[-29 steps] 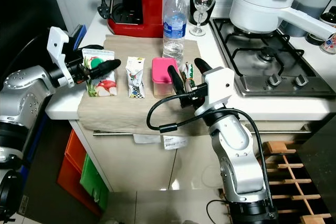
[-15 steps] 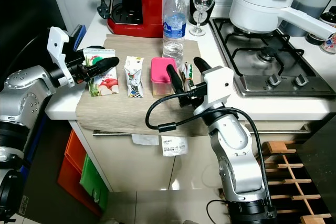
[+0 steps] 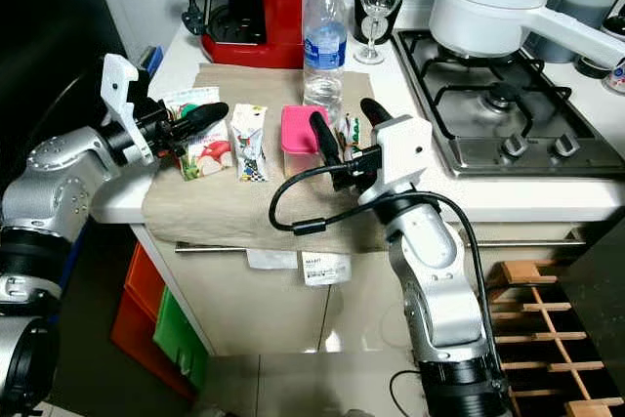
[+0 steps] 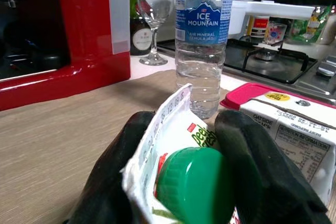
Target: Restocking fridge
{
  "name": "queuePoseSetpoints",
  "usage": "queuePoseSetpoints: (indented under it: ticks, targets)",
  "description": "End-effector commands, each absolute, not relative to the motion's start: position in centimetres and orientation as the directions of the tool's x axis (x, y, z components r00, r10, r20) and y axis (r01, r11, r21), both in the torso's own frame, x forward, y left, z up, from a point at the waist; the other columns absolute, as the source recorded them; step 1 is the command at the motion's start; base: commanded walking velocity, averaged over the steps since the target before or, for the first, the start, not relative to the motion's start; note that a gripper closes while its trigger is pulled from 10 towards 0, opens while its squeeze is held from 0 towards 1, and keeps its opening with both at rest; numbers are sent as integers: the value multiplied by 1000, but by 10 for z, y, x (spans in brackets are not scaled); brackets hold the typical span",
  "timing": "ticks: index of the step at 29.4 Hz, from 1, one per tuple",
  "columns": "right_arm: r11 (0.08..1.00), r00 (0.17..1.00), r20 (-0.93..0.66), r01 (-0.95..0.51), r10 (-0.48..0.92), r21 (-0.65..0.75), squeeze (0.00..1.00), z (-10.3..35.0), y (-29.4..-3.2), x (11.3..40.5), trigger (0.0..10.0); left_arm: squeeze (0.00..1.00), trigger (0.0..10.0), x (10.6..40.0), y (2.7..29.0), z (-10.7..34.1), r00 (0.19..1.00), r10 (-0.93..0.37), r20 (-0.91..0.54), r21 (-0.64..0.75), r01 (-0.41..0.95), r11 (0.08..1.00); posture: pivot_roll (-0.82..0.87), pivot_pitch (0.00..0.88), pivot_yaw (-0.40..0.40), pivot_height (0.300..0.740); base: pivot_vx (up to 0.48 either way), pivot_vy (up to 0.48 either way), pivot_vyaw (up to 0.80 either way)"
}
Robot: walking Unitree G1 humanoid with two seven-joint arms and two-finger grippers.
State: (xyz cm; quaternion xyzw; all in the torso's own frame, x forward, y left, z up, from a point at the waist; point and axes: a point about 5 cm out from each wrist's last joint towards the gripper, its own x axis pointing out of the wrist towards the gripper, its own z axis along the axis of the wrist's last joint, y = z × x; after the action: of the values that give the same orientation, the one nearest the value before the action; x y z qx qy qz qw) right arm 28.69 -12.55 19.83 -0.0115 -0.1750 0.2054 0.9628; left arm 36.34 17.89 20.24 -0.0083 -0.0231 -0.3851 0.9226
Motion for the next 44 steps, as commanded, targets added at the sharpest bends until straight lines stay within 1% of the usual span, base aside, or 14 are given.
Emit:
queuePoseSetpoints:
  ticks: [1,10,14,15,16,17,21,24,27,32,34,36,38,44]
  targets:
    - [925,859,345,-369,377,-92,0,201,-130,289,10000,0,0,363,177,201,697,-716,41,-6,717,698,-90,0,53,740,0,0,0]
    - [944,889,322,-326,324,-48,0,190,-141,288,10000,0,0,362,181,201,710,-703,43,11,703,711,-80,0,56,740,0,0,0]
    - [938,879,334,-342,339,-53,0,193,-135,293,10000,0,0,363,186,211,728,-683,59,84,678,730,-69,0,38,740,0,0,0]
    - [937,878,335,-344,343,-57,0,194,-135,293,10000,0,2510,364,189,216,757,-651,61,129,641,757,-67,0,33,740,0,0,0]
    - [937,878,335,-344,343,-57,0,194,-135,293,10000,0,2510,364,189,216,757,-651,61,129,641,757,-67,0,33,740,0,0,0]
    - [937,877,336,-345,345,-60,0,195,-135,294,10000,0,10000,366,193,222,789,-611,73,170,593,787,-66,0,27,740,0,0,0]
    - [936,876,337,-345,346,-63,0,196,-137,295,10000,0,10000,368,200,246,834,-528,163,230,488,842,-62,0,17,740,0,0,0]
    - [936,875,338,-346,346,-63,0,196,-137,295,10000,0,10000,367,200,251,832,-523,185,225,483,847,-62,0,17,740,0,0,0]
    - [935,875,334,-350,350,-62,0,194,-135,297,10000,0,10000,360,192,279,804,-505,314,331,406,852,-59,0,11,740,0,0,0]
    - [940,879,340,-335,334,-56,0,194,-135,299,10000,0,10000,356,179,297,793,-465,392,432,288,855,-54,0,9,740,0,0,0]
    - [946,882,349,-321,318,-51,0,196,-135,300,10000,0,10000,356,177,299,799,-441,410,424,261,867,-53,0,8,740,0,0,0]
    - [972,897,380,-234,227,-27,0,200,-137,306,10000,0,10000,358,174,293,820,-351,451,296,234,926,-48,0,9,740,0,0,0]
    - [979,900,395,-202,184,5,0,203,-138,309,10000,0,10000,360,172,288,836,-294,463,232,205,951,-48,0,9,740,0,0,0]
    - [984,882,444,-178,161,-4,0,212,-137,310,10000,0,10000,352,165,285,826,-130,549,121,75,990,-47,0,-2,740,0,0,0]
